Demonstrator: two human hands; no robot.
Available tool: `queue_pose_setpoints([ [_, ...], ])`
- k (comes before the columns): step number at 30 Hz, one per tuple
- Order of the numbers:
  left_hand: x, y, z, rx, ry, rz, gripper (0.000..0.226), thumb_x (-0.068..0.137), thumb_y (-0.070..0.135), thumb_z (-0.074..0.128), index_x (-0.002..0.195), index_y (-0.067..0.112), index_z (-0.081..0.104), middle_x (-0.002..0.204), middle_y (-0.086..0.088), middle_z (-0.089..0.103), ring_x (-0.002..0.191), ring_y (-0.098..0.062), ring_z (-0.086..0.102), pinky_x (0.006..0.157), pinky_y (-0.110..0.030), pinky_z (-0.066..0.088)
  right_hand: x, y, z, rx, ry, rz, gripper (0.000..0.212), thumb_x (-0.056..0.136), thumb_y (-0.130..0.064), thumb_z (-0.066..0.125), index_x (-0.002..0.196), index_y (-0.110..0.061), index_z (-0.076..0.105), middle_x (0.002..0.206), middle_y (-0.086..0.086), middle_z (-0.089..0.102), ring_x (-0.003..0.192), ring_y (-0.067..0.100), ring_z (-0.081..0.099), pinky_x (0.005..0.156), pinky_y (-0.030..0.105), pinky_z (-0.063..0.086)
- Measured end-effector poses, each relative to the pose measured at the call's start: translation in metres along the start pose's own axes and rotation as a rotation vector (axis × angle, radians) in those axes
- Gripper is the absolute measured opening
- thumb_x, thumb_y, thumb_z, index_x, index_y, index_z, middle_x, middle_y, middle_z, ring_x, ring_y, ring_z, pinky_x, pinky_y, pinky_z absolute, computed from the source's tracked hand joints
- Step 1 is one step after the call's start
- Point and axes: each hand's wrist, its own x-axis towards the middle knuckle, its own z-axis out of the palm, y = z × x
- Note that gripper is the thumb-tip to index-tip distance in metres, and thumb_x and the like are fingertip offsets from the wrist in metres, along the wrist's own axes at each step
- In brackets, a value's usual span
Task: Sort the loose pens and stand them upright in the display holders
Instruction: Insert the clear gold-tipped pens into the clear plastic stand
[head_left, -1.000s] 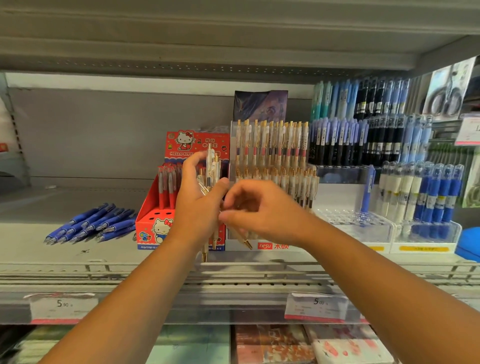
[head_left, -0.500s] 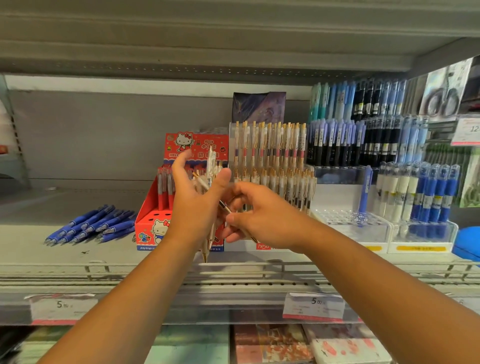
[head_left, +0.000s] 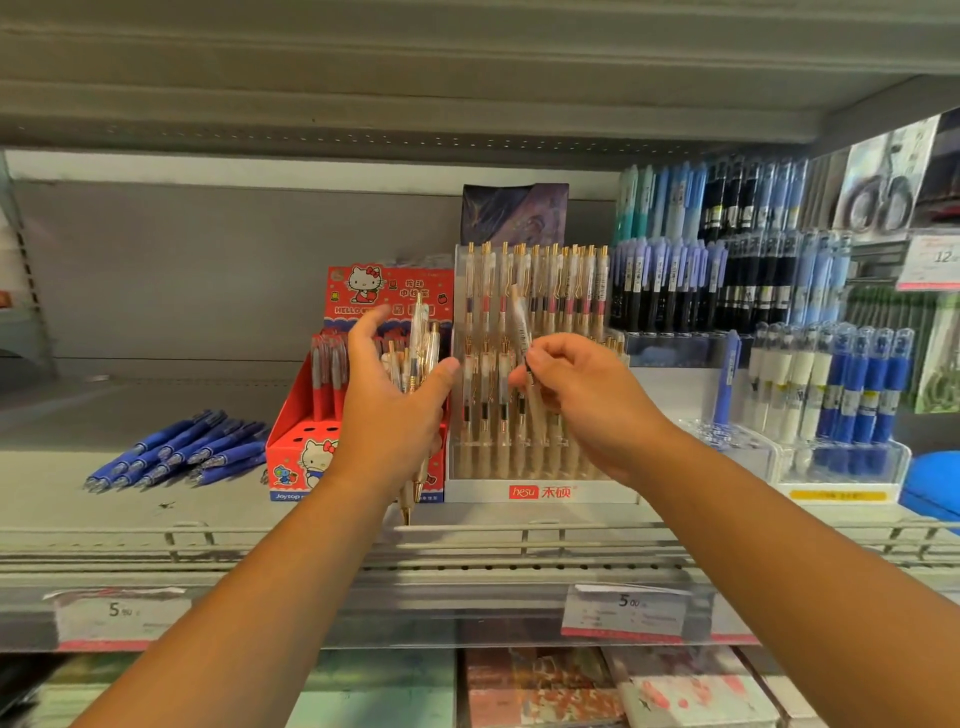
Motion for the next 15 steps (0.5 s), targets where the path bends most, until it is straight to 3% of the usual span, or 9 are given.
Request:
queue_pose_setpoints([
  [2,0.000,0.001,0.000,0.011,-0.002,-0.003,0.063,0.089,0.024,0.072,0.127,0.056,0.033,0.130,0.000,0.058,0.116,-0.035,0.060,0.094,-0.057,0.052,0.002,0.003,-0.003,-0.068,0.059,-0.068,0.009,0.100,-0.024,0.053,0.098,-0.019,0.061,0.087,-0.005,0.075,0.085,0.044,0.060,0.085,0.059,0.051],
  [6,0.001,0.001,0.001,0.029,0.004,-0.017,0.063,0.089,0.022,0.071,0.128,0.054,0.034,0.124,0.000,0.061,0.111,-0.034,0.062,0.093,-0.058,0.052,0.006,0.014,-0.005,-0.172,0.165,-0.243,0.008,0.098,-0.020,0.058,0.096,-0.024,0.052,0.080,-0.002,0.073,0.087,0.019,0.069,0.077,0.040,0.058],
  [10,0.000,0.002,0.001,0.040,0.003,-0.010,0.062,0.090,0.023,0.070,0.127,0.055,0.033,0.127,0.003,0.059,0.112,-0.030,0.062,0.094,-0.057,0.052,0.011,0.020,-0.004,-0.276,0.225,-0.326,0.015,0.095,-0.020,0.063,0.105,-0.023,0.052,0.089,-0.001,0.068,0.083,0.012,0.066,0.074,0.027,0.055],
  [15,-0.001,0.003,0.001,0.028,-0.006,0.018,0.056,0.090,0.024,0.069,0.127,0.051,0.037,0.127,-0.003,0.059,0.114,-0.040,0.060,0.094,-0.064,0.049,0.013,0.026,0.002,-0.353,0.191,-0.256,0.021,0.095,-0.021,0.063,0.113,-0.021,0.051,0.085,-0.002,0.067,0.079,0.014,0.067,0.080,0.039,0.059],
])
